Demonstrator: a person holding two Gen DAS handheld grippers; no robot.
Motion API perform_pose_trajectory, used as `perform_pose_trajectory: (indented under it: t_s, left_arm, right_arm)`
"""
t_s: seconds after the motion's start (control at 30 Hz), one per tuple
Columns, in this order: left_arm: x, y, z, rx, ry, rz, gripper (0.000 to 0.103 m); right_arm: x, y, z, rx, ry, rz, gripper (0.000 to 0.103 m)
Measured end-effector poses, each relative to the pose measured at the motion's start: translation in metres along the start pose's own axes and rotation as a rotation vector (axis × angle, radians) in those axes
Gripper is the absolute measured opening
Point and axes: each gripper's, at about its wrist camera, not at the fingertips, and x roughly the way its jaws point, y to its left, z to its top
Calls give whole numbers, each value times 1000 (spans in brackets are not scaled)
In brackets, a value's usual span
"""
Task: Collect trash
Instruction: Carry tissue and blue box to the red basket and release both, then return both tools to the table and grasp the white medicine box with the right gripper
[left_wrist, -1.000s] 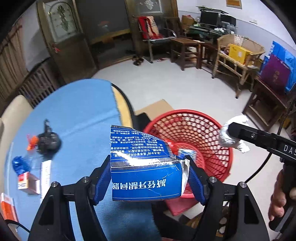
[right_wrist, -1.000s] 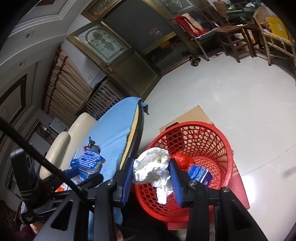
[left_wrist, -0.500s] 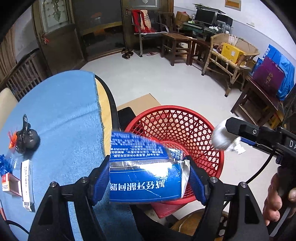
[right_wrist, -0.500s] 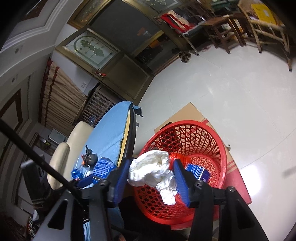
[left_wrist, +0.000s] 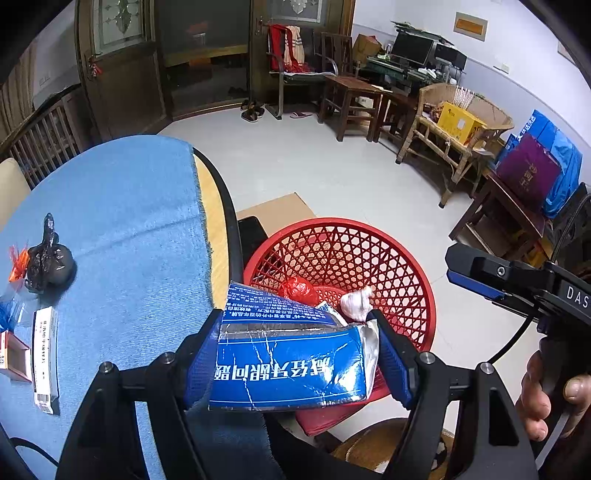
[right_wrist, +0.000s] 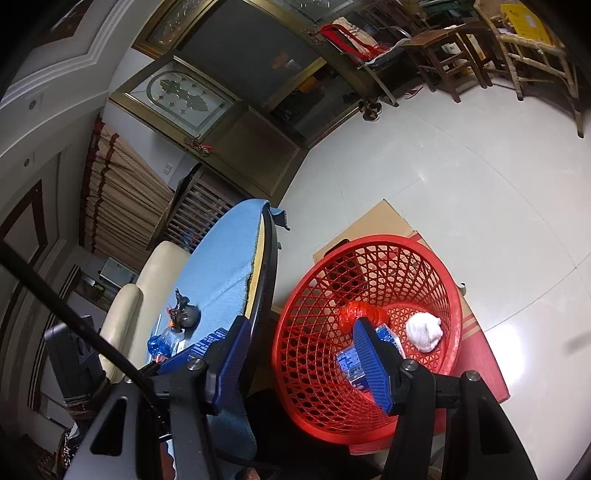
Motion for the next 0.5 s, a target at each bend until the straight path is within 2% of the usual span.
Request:
perform_pose_trajectory:
  t_s: [0.3,0.5]
  left_arm:
    - [-25,17,-4,-38,-48,20,77]
    - [-45,38,-19,-61,-71,88,77]
  right_arm:
    - [-2,8,1,-15,-5,5,62]
    - [0,15,1,-36,-2,5,62]
